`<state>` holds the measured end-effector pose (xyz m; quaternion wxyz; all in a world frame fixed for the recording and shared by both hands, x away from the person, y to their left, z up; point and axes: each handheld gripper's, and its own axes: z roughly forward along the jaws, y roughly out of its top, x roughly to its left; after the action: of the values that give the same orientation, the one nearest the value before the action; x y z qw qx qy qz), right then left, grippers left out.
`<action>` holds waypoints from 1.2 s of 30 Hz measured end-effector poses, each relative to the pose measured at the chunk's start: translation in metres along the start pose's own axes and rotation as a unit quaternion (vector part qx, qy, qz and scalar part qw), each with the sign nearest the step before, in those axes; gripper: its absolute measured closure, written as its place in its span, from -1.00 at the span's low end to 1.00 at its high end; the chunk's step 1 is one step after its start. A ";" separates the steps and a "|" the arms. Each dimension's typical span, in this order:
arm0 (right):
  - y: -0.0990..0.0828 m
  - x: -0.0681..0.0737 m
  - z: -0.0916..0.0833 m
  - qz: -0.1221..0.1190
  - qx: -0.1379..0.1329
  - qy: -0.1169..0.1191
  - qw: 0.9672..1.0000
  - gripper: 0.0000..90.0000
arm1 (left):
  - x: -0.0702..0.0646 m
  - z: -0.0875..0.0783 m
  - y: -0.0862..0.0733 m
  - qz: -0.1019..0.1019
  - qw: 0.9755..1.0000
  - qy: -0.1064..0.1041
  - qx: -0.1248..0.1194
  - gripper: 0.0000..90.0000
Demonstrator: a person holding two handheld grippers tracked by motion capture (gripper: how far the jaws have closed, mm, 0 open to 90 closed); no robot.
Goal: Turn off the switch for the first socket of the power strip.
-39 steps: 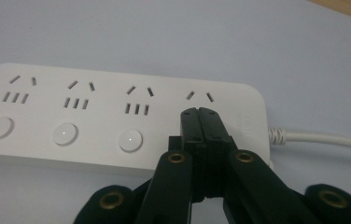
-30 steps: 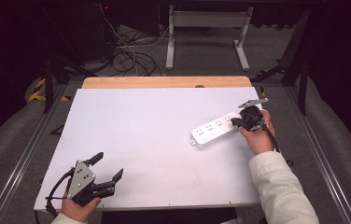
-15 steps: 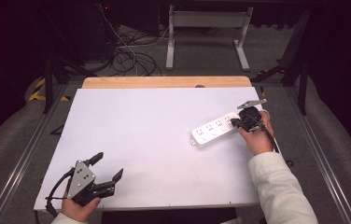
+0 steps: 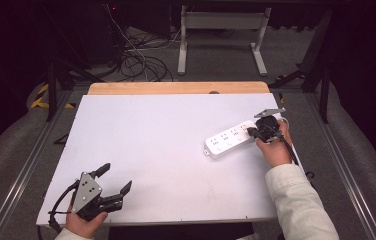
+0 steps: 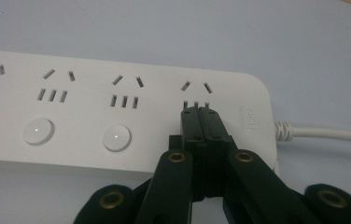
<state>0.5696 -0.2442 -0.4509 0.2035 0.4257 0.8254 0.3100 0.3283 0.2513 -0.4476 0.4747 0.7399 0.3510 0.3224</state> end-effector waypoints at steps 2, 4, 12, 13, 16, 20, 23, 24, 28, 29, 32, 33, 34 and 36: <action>0.000 0.000 0.000 0.001 -0.001 -0.003 1.000 1.00 | 0.000 0.000 0.000 0.000 1.000 0.000 0.000 -0.60; -0.001 0.001 0.000 0.000 -0.002 -0.006 1.000 1.00 | 0.000 0.000 0.000 0.000 1.000 0.000 0.000 -0.60; -0.004 0.002 0.000 0.020 -0.013 -0.008 1.000 1.00 | 0.000 0.000 0.000 0.000 1.000 -0.001 0.000 -0.60; -0.004 0.002 0.000 0.022 -0.013 -0.009 1.000 1.00 | 0.000 0.000 0.000 0.000 1.000 -0.001 0.000 -0.60; -0.005 0.003 0.000 0.026 -0.017 -0.013 0.999 1.00 | 0.000 0.000 0.000 0.000 1.000 0.000 -0.001 -0.60; -0.007 0.001 0.000 0.042 -0.017 -0.007 0.999 1.00 | 0.000 0.000 0.000 -0.002 1.000 -0.001 -0.001 -0.60; -0.005 0.002 -0.001 0.039 -0.009 -0.005 0.999 1.00 | 0.001 -0.001 0.000 0.002 1.000 0.001 0.000 -0.60; -0.004 0.001 -0.004 0.035 -0.018 -0.005 0.999 1.00 | 0.001 -0.001 0.000 0.001 1.000 0.001 -0.001 -0.60; -0.002 -0.001 -0.019 0.048 -0.072 -0.002 0.996 1.00 | 0.001 0.000 0.000 -0.001 1.000 0.002 0.001 -0.60; -0.001 -0.001 -0.023 0.045 -0.078 0.001 0.996 1.00 | 0.000 0.001 0.000 -0.007 1.000 0.001 -0.001 -0.60; 0.001 0.001 -0.030 0.038 -0.082 0.003 0.996 1.00 | 0.001 0.000 0.000 -0.006 1.000 0.001 0.000 -0.60; 0.001 0.001 -0.033 0.039 -0.086 0.008 0.995 1.00 | 0.001 0.000 0.000 -0.007 1.000 0.001 -0.001 -0.60; 0.001 0.001 -0.035 0.040 -0.091 0.012 0.995 1.00 | 0.001 0.000 0.000 -0.004 1.000 0.003 0.000 -0.60; 0.002 0.001 -0.038 0.044 -0.099 0.018 0.994 1.00 | 0.000 0.000 0.000 -0.005 1.000 0.002 0.000 -0.60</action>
<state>0.5472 -0.2557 -0.4222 0.2156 0.4340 0.7746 0.4064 0.3285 0.2513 -0.4474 0.4759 0.7374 0.3557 0.3213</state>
